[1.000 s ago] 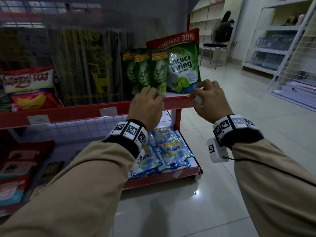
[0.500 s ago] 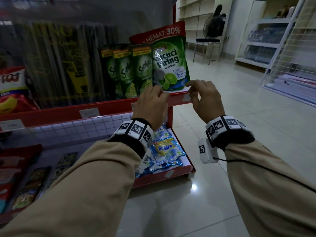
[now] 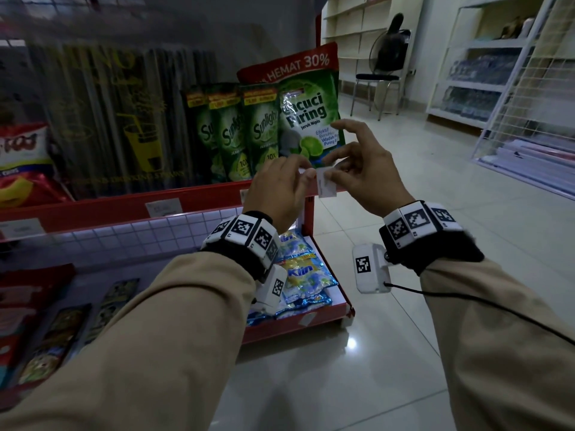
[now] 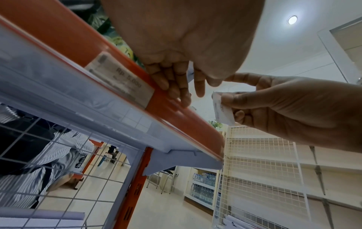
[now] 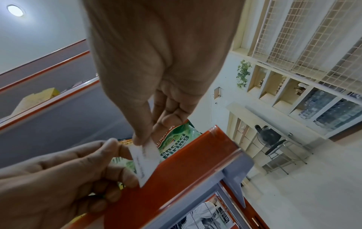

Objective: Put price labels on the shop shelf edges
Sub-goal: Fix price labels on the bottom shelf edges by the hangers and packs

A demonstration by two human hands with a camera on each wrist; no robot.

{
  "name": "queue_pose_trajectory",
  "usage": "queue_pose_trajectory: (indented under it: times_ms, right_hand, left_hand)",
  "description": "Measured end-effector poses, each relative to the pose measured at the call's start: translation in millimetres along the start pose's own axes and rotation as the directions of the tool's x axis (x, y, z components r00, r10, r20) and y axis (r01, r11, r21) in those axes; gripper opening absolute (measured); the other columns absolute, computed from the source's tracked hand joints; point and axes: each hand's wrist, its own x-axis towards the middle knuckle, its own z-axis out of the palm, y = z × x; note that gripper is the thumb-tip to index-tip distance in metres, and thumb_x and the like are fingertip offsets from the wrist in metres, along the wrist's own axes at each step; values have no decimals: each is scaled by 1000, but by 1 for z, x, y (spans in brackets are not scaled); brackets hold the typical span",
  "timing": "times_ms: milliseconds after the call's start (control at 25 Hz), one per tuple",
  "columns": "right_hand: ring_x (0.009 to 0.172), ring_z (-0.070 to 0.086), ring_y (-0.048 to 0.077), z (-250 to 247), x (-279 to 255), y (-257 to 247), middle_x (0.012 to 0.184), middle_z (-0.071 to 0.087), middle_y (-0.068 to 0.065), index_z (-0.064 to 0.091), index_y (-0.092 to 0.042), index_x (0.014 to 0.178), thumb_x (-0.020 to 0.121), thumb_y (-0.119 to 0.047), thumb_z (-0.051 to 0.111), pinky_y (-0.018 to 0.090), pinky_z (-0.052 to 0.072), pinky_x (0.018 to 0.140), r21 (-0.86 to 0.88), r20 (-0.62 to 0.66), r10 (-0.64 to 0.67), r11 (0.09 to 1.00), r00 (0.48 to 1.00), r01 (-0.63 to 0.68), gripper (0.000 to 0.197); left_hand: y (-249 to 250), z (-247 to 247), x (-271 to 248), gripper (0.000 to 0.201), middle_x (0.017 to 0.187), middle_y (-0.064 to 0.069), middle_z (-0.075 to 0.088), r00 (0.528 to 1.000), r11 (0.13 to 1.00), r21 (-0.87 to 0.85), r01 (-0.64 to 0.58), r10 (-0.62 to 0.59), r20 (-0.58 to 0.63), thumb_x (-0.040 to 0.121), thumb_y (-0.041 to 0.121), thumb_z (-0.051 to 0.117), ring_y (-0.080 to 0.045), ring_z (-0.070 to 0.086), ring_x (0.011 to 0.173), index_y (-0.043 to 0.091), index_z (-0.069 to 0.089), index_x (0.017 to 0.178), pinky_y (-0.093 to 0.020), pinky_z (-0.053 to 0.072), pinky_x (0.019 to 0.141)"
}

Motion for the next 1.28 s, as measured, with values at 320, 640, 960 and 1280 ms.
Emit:
queue_pose_trajectory:
  times_ms: [320,640,960,1280]
  right_hand:
    - [74,67,10,9,-5,1,83,68,1,53,-19,115,76,-6,75,22,56,70,-12,102,93,996,990,-92,46]
    - [84,56,14,-9,1,8,95,64,4,66,-13,94,90,-8,56,24,46,76,-346,-114,18,936,993,-57,12]
    - [98,49,26,-7,10,15,104,64,3,68,-16,98,90,-12,57,43,41,87,-543,43,-8,839,999,30,15]
    - [92,56,23,-11,11,15,98,67,5,70,-12,98,85,-5,62,37,45,83,-463,116,-34,882,993,85,17]
  left_hand:
    - [1,0,-1,20,100,-7,57,999,998,55,22,-25,48,97,29,48,-24,45,98,13,59,101,-30,31,77]
    - [15,5,3,31,123,-2,47,978,928,371,-18,-61,200,95,38,45,-27,38,113,29,48,125,-39,32,93]
    - [21,14,12,23,115,-6,50,984,953,303,-5,-50,172,99,24,38,-24,40,108,15,54,114,-34,32,88]
    - [22,23,12,27,114,-7,51,991,931,364,8,-56,120,96,31,46,-27,42,107,20,51,120,-37,35,87]
